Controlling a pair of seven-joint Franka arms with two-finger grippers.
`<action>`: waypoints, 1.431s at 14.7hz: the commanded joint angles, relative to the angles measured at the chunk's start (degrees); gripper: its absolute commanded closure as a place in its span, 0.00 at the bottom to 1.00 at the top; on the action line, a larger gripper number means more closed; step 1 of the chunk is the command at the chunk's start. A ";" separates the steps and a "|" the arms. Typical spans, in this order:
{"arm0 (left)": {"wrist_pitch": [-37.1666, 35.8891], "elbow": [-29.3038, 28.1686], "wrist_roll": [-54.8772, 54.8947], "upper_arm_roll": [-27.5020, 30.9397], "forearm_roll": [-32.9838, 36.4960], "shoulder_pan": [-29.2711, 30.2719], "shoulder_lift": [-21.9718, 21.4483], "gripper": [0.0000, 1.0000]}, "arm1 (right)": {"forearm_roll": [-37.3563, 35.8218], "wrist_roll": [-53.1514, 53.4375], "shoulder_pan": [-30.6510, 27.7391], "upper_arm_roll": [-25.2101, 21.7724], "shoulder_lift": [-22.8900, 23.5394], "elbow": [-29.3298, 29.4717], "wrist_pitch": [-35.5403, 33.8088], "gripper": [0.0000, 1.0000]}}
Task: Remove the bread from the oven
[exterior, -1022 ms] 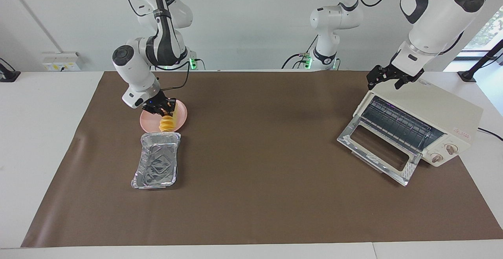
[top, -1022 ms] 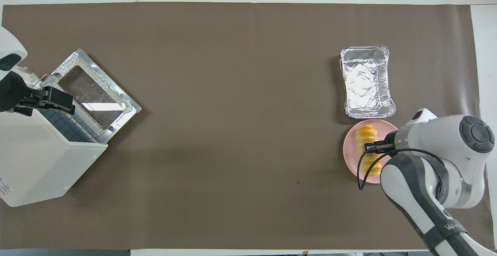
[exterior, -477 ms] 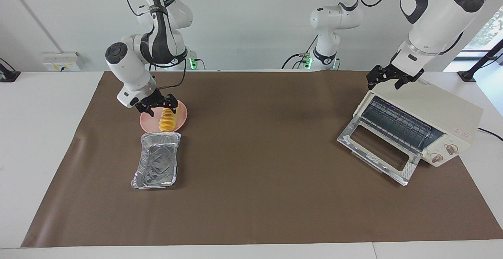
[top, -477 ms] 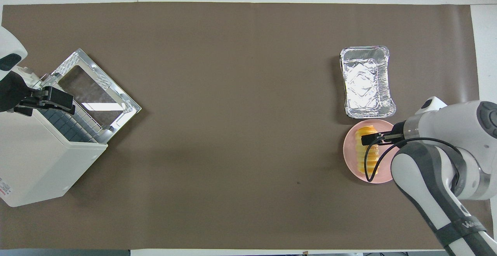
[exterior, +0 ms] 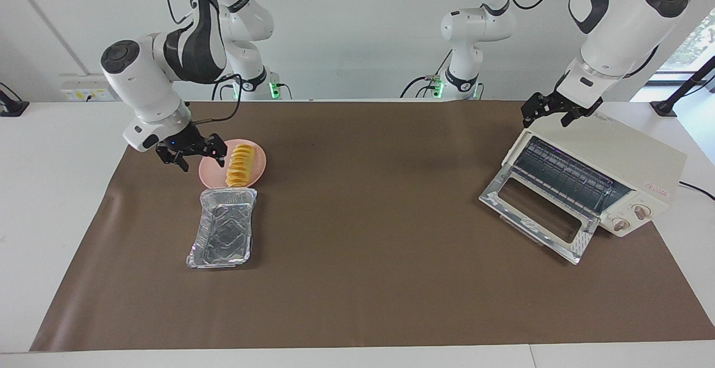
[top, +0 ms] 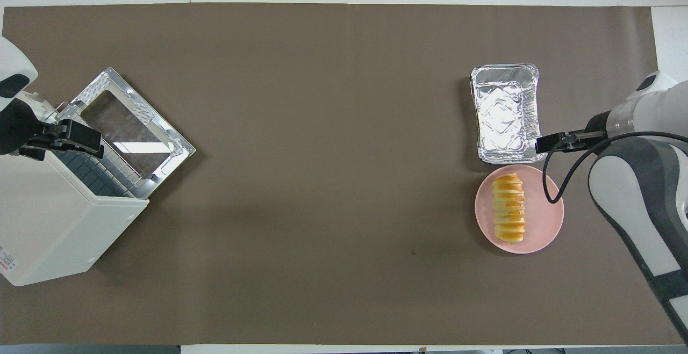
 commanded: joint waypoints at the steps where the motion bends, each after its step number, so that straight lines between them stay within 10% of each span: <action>1: -0.82 0.02 0.35 -0.09 -0.79 0.51 -0.79 0.00 | -0.86 -0.95 -0.86 0.25 3.39 8.10 -5.01 0.00; 4: -0.82 0.02 0.35 -0.09 -0.79 0.51 -0.79 0.00 | -0.85 0.01 -1.74 0.16 6.21 21.65 -17.94 0.00; 21: -0.82 0.02 0.35 -0.09 -0.79 0.51 -0.70 0.00 | -5.34 4.67 -1.65 0.16 -3.28 21.50 -28.95 0.00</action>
